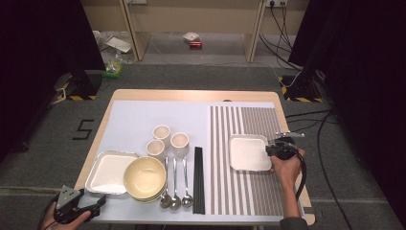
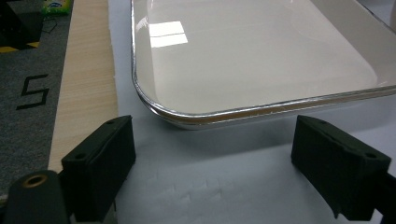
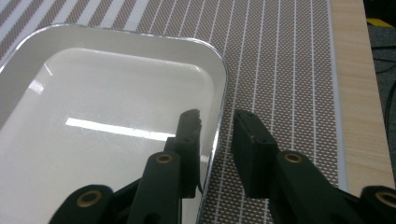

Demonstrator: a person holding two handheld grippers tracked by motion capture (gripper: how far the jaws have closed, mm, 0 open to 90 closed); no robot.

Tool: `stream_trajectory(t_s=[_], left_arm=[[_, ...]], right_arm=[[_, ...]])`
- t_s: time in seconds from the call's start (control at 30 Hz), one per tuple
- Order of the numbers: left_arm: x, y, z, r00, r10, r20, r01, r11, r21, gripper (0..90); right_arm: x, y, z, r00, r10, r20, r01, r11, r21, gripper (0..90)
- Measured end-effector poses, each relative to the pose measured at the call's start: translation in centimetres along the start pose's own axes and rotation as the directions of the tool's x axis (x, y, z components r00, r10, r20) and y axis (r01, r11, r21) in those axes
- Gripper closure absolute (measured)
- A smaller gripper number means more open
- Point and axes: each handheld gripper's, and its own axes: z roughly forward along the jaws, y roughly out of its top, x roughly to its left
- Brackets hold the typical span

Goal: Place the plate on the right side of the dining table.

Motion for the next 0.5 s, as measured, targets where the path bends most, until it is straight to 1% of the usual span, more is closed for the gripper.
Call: stream_trajectory(t_s=[0.1,0.17,0.27,0.33,0.4,0.5], left_arm=[[0.0,0.0,0.0,1.0000,0.001,0.000,-0.001,1.0000,0.003,12.5],[0.0,0.0,0.0,1.0000,0.000,-0.001,0.000,1.0000,0.004,12.4],[-0.1,0.0,0.0,1.0000,0.001,-0.006,-0.001,1.0000,0.004,12.4],[-0.2,0.1,0.1,1.0000,-0.002,-0.009,0.002,1.0000,0.006,12.2],[-0.2,0.1,0.1,1.0000,-0.003,-0.009,0.003,1.0000,0.006,12.2],[-0.2,0.1,0.1,1.0000,-0.003,-0.009,0.003,1.0000,0.005,12.2]], right_arm=[[0.0,0.0,-0.3,1.0000,0.004,-0.005,-0.004,1.000,-0.012,69.0],[-0.2,0.0,-0.6,0.9998,0.009,-0.015,-0.009,0.999,-0.031,66.4],[-0.4,0.0,-0.9,0.9993,0.023,-0.028,-0.024,0.999,-0.039,63.4],[-0.3,0.0,-1.2,0.9989,0.018,-0.042,-0.020,0.999,-0.049,62.8],[-0.1,0.0,-1.5,0.9972,0.008,-0.074,-0.013,0.998,-0.061,62.5],[0.3,0.0,-1.8,0.9955,-0.006,-0.094,0.000,0.998,-0.068,60.1]])
